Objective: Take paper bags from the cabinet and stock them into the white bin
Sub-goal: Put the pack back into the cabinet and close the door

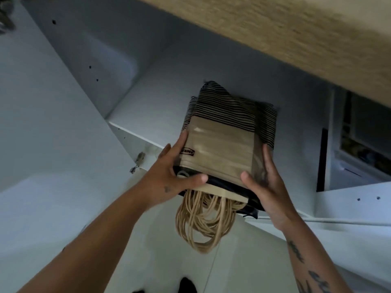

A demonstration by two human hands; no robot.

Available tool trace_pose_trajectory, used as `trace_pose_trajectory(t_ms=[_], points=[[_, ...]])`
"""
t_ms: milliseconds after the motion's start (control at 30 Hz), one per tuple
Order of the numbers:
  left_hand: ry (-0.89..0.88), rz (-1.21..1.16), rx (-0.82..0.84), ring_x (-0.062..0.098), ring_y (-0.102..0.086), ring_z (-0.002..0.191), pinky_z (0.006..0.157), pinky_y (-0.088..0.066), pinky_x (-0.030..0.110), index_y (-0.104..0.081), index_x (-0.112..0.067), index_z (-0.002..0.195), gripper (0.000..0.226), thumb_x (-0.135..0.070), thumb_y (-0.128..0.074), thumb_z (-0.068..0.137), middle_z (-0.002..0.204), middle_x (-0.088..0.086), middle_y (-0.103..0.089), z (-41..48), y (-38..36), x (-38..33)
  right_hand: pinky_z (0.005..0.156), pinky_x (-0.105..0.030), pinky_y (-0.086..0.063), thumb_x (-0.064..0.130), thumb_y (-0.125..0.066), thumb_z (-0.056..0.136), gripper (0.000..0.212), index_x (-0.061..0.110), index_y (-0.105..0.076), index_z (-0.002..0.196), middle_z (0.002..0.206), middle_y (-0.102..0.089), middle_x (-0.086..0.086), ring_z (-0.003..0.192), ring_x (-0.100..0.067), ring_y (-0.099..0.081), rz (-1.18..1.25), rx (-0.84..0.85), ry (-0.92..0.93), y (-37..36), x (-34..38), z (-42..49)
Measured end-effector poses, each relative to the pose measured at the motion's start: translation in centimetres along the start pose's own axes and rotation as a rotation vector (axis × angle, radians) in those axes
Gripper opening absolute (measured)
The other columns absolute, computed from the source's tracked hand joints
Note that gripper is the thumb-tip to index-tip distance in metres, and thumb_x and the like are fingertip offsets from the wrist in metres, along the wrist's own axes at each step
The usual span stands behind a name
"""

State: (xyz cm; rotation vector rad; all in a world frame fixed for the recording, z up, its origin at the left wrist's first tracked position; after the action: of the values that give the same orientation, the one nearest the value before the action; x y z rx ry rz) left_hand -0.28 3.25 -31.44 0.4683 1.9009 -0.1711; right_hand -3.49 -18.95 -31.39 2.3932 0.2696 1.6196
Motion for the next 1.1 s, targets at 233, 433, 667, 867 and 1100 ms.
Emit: trace_pose_trajectory(t_ms=[233,433,667,867,1100], points=[[-0.093,-0.158,-0.143,-0.001,-0.043,0.127,0.104,-0.046,0.037,-0.032,-0.048,0.139,0.084,-0.036,-0.074,0.067,0.141,-0.014,-0.038,-1.0,-1.3,2.3,0.093,-0.011,-0.030,0.055,-0.067,0.072,0.071,0.062,-0.024,0.127,0.133,-0.032,0.027,0.123,0.005,-0.034,-0.022,-0.296,0.029,-2.2,-1.0,-2.6],[-0.123,-0.074,-0.168,0.009,-0.045,0.125,0.106,-0.043,0.035,-0.039,-0.055,0.126,0.078,-0.016,-0.078,0.072,0.137,-0.006,-0.043,1.7,-0.6,1.4,0.098,-0.020,-0.040,0.021,-0.069,0.080,0.065,0.031,-0.040,0.138,0.124,-0.056,0.014,0.106,0.009,-0.055,0.194,-0.458,0.006,-3.0,-1.0,-0.7],[-0.116,0.175,-0.179,0.024,-0.045,0.127,0.108,-0.036,0.030,-0.036,-0.031,0.142,0.075,-0.014,-0.072,0.078,0.138,0.005,-0.046,8.8,0.1,-2.1,0.093,-0.015,-0.040,0.012,-0.062,0.086,0.057,0.019,-0.042,0.138,0.133,-0.054,-0.001,0.111,-0.003,-0.051,0.224,-0.470,0.011,-1.0,1.3,5.8],[-0.081,0.213,-0.212,0.034,-0.040,0.131,0.109,-0.037,0.041,-0.031,-0.030,0.144,0.075,-0.017,-0.069,0.081,0.145,0.015,-0.036,14.5,0.2,-3.6,0.089,-0.019,-0.040,0.021,-0.063,0.086,0.057,0.025,-0.041,0.139,0.136,-0.053,-0.007,0.119,-0.017,-0.052,0.137,-0.492,0.023,1.0,2.3,12.2],[-0.027,0.195,-0.215,0.037,-0.036,0.132,0.106,-0.040,0.049,-0.025,-0.034,0.146,0.075,-0.017,-0.065,0.084,0.147,0.016,-0.031,16.6,0.3,-3.6,0.088,-0.023,-0.041,0.036,-0.064,0.083,0.062,0.032,-0.037,0.140,0.136,-0.053,-0.006,0.118,-0.021,-0.054,0.050,-0.467,0.008,1.6,1.8,14.6]])
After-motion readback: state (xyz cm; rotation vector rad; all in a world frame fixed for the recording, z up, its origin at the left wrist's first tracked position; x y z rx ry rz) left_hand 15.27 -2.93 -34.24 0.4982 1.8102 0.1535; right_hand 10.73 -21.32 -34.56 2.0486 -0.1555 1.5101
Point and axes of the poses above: each hand's wrist, its own z-axis towards the middle knuckle, its own y-axis out of the back of the hand, x = y × z, the point moved 2 cm from there along z, towards the middle knuckle
